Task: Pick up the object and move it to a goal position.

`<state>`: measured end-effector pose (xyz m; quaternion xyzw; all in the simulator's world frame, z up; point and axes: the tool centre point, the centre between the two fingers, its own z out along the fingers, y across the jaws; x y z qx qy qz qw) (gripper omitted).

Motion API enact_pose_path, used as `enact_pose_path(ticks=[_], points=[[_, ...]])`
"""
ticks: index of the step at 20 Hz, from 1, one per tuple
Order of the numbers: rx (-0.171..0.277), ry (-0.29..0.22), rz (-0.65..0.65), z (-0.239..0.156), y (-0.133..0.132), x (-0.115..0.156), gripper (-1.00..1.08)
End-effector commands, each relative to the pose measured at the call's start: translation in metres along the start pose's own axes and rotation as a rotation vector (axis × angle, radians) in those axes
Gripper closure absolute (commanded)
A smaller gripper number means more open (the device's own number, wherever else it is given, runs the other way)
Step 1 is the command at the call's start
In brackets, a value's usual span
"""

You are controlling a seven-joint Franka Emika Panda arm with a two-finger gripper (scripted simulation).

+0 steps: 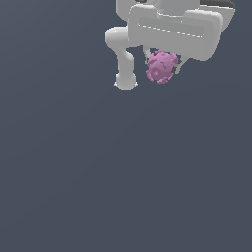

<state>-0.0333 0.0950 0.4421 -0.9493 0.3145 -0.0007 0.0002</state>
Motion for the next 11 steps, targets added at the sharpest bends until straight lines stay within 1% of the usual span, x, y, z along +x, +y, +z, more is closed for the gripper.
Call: enact_pose_path(ticks=[1, 6, 11], points=[[-0.001, -0.001, 0.0, -0.012, 0.001, -0.002, 1.08], [-0.001, -0.001, 0.0, -0.024, 0.001, -0.004, 1.08], [-0.001, -0.001, 0.0, -0.024, 0.0, -0.003, 1.08]])
